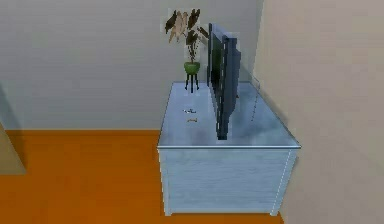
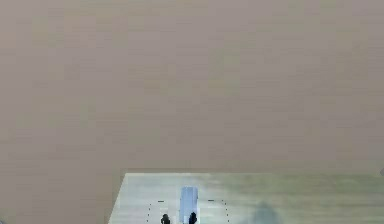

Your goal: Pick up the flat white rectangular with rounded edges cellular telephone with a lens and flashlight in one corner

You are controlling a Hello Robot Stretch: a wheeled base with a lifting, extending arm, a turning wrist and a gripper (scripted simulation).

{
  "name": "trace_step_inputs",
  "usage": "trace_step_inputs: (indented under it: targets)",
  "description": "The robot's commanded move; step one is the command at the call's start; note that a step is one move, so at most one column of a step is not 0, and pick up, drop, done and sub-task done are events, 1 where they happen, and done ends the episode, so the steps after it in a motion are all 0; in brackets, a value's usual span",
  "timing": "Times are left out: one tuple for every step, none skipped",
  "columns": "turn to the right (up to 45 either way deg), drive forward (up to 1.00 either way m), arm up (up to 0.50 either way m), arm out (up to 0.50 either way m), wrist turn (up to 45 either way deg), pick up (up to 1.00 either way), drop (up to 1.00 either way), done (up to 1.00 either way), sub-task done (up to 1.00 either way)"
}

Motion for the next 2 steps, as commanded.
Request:
trace_step_inputs:
  targets:
    - [0.0,0.0,0.1,0.0,0.0,0.0,0.0,0.0,0.0]
    - [0.0,0.0,0.0,0.0,0.0,0.0,0.0,1.0,0.0]
